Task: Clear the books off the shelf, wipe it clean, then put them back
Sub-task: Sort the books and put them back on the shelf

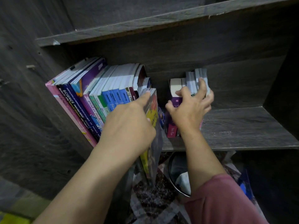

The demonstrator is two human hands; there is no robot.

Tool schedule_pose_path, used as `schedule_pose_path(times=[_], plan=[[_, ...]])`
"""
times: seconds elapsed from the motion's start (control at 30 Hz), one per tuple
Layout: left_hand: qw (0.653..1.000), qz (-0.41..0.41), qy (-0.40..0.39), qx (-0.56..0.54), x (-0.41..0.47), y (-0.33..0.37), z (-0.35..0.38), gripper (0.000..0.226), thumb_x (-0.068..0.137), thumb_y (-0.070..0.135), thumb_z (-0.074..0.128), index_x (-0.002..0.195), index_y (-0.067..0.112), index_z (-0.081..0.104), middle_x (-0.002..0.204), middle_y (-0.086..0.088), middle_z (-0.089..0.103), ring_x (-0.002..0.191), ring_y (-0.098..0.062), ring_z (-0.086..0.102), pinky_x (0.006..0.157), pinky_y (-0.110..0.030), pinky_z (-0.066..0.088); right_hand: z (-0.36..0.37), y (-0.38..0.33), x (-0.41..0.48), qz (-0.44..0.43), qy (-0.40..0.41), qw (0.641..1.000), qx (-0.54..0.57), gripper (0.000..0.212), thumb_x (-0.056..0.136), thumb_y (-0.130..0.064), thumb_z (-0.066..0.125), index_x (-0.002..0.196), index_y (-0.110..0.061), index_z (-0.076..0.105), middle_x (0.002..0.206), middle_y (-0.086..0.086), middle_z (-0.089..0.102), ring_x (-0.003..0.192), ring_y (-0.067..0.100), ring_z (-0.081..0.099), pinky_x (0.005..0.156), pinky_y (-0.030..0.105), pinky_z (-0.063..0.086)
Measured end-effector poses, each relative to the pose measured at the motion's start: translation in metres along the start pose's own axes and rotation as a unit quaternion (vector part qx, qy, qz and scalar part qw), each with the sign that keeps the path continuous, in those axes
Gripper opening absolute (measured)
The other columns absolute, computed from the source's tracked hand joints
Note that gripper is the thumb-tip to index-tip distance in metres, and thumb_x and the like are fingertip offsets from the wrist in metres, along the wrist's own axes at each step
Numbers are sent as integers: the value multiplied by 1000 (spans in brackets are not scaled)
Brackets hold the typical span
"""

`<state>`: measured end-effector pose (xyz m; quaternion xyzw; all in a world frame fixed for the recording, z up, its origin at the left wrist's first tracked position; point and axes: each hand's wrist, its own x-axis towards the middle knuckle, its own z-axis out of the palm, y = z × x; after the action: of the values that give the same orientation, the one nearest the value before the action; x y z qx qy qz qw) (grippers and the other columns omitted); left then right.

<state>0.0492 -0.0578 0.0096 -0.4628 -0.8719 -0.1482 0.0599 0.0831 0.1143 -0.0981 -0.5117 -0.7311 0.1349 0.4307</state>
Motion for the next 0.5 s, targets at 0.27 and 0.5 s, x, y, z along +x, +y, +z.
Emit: schedule_pose_path(times=[0.27,0.5], plan=[[997,-30,65,4,74,27,41,74,90,22,57,152,34,20,100,-11,60,99,-33,58,64,-35,37,-7,10,4,-45,-39,998,33,32,72,-42,78,97,-30,61,158,4,13,138,38,12,105,60,29],[993,-2,98,66,91,19,93,62,96,18,46,152,20,20,124,-17,52,105,-36,57,66,-36,33,-36,16,10,-97,-168,964,180,64,78,-20,69,132,-45,45,158,-5,-12,143,30,20,106,48,37]])
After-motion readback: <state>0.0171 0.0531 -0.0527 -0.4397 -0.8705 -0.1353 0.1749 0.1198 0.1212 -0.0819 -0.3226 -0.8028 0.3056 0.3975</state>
